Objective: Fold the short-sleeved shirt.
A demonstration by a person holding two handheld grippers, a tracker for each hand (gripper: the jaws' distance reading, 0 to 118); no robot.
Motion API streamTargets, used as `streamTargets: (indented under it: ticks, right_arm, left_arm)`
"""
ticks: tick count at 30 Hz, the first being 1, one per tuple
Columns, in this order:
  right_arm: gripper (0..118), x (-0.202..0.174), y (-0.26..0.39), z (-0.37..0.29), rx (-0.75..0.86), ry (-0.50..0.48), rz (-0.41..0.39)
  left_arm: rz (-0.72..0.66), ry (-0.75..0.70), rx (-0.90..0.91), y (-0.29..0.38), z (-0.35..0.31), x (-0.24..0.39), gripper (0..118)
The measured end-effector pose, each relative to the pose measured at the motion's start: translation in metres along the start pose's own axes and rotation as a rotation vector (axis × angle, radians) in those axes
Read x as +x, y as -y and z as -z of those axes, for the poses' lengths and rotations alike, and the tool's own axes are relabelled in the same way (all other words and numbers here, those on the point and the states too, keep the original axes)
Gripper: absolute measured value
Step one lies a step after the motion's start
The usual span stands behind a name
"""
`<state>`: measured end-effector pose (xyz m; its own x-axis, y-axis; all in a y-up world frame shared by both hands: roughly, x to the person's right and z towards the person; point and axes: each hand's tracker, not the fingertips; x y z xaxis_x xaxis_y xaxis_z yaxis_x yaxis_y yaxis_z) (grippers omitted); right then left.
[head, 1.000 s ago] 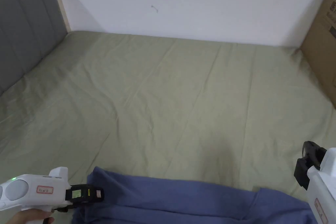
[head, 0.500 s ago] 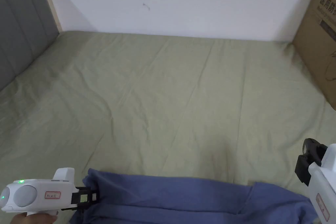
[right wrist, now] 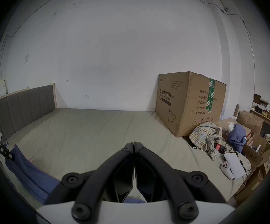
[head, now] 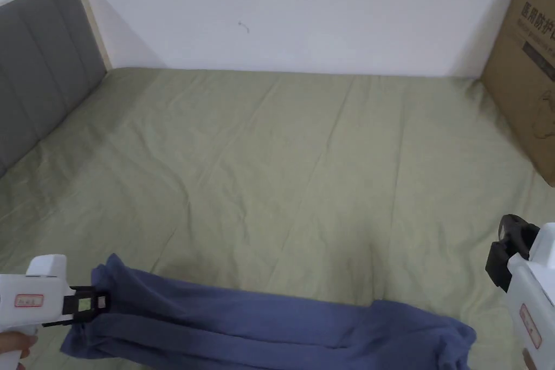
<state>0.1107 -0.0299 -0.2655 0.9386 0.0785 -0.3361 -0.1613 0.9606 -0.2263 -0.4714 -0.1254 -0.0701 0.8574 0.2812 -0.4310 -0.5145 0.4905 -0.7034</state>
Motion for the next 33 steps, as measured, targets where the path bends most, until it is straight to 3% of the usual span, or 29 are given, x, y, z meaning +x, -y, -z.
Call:
streamTargets:
  ticks: [4, 9, 13, 18, 25, 30, 32, 33]
  right_arm:
    - [0, 0.006, 0.000, -0.006, 0.009, -0.004, -0.006]
    - [0, 0.015, 0.001, -0.011, 0.013, -0.004, 0.003]
    - [0, 0.023, 0.004, -0.017, 0.012, 0.002, 0.010]
    - [0, 0.034, 0.007, -0.025, 0.010, 0.013, 0.014]
    - [0, 0.050, 0.012, -0.030, -0.005, 0.043, 0.016]
    - [0, 0.055, 0.014, -0.032, -0.015, 0.055, 0.020]
    - [0, 0.056, 0.014, -0.031, -0.015, 0.057, 0.024]
    - [0, 0.055, 0.013, -0.030, -0.015, 0.057, 0.027]
  left_arm:
    - [0.023, -0.035, -0.001, -0.003, -0.014, 0.047, 6]
    - [0.088, 0.039, -0.023, -0.005, -0.015, 0.136, 6]
    - [0.127, 0.141, -0.075, 0.000, 0.011, 0.197, 6]
    - [0.180, 0.151, -0.166, 0.015, 0.076, 0.247, 6]
    - [0.174, 0.049, -0.283, 0.054, 0.154, 0.276, 7]
    - [0.176, 0.033, -0.267, 0.056, 0.147, 0.280, 7]
    - [0.222, 0.054, -0.234, 0.051, 0.133, 0.282, 19]
    - [0.231, 0.091, -0.192, 0.047, 0.123, 0.281, 40]
